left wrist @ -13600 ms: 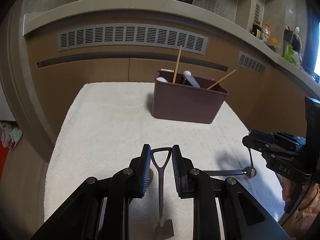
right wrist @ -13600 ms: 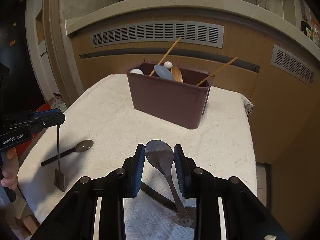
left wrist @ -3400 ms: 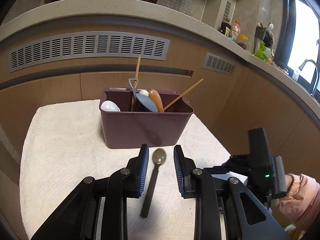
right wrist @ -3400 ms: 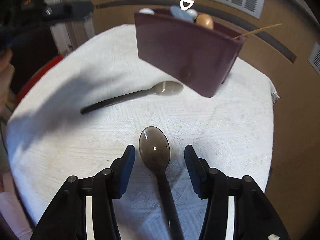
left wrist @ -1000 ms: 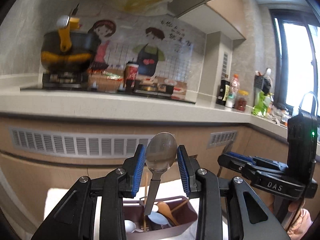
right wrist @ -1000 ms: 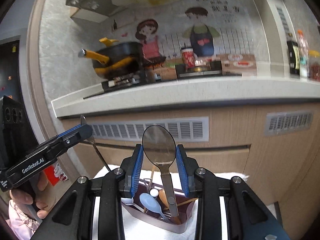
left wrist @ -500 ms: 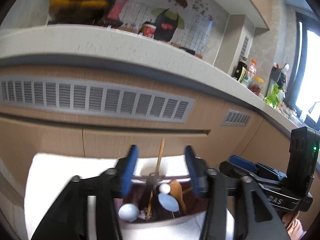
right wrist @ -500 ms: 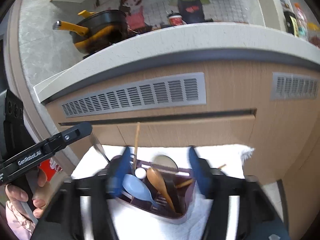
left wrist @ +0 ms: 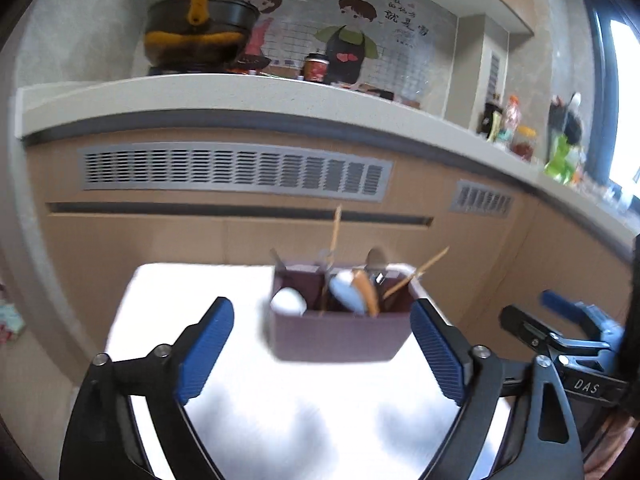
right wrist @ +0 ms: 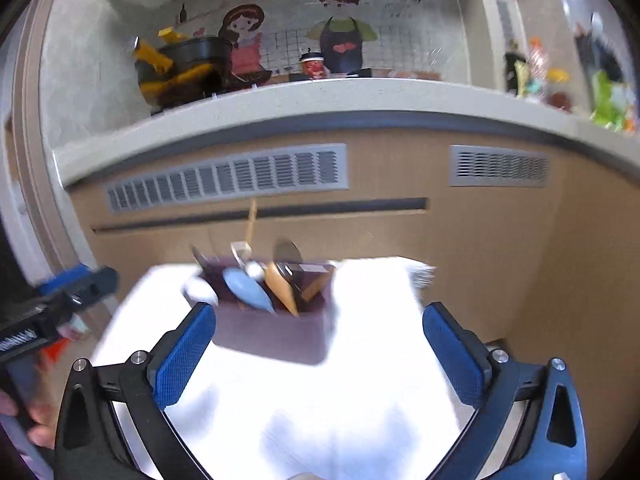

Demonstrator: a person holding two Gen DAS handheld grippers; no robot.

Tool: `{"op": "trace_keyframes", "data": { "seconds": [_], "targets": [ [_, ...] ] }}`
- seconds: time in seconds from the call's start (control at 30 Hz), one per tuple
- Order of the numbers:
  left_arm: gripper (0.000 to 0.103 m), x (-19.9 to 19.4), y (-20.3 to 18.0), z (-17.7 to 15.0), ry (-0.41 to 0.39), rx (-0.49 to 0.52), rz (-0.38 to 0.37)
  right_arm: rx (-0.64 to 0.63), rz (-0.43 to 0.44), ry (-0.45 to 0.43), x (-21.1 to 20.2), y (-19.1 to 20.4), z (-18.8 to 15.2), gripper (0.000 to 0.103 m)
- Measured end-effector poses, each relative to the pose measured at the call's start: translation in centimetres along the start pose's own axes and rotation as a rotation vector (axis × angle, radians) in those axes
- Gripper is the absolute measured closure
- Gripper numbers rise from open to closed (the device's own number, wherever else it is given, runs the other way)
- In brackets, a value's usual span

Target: Organize utensils

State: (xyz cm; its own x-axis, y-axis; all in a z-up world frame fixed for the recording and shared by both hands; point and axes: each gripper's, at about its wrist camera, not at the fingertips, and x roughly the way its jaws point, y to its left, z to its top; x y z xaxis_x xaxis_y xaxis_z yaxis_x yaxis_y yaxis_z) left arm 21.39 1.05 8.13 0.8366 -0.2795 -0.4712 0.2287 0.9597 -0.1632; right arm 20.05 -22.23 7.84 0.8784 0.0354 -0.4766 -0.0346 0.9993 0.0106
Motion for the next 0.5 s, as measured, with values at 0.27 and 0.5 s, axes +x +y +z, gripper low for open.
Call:
{"op": "trace_keyframes", "data": {
  "seconds": [0.27, 0.5],
  "targets": [
    [0.002, -3.9, -1.3, -6.7, 0.067, -0.012, 0.09, -0.05, -0.043, 0.075, -3.5, 1.1, -6.3, 0.0],
    [0.001, -5.6, -2.4, -8.9, 0.06, -0.009, 0.124, -0.046, -0.05, 0.06, -5.3, 1.1, -7.7, 0.0]
  ]
}}
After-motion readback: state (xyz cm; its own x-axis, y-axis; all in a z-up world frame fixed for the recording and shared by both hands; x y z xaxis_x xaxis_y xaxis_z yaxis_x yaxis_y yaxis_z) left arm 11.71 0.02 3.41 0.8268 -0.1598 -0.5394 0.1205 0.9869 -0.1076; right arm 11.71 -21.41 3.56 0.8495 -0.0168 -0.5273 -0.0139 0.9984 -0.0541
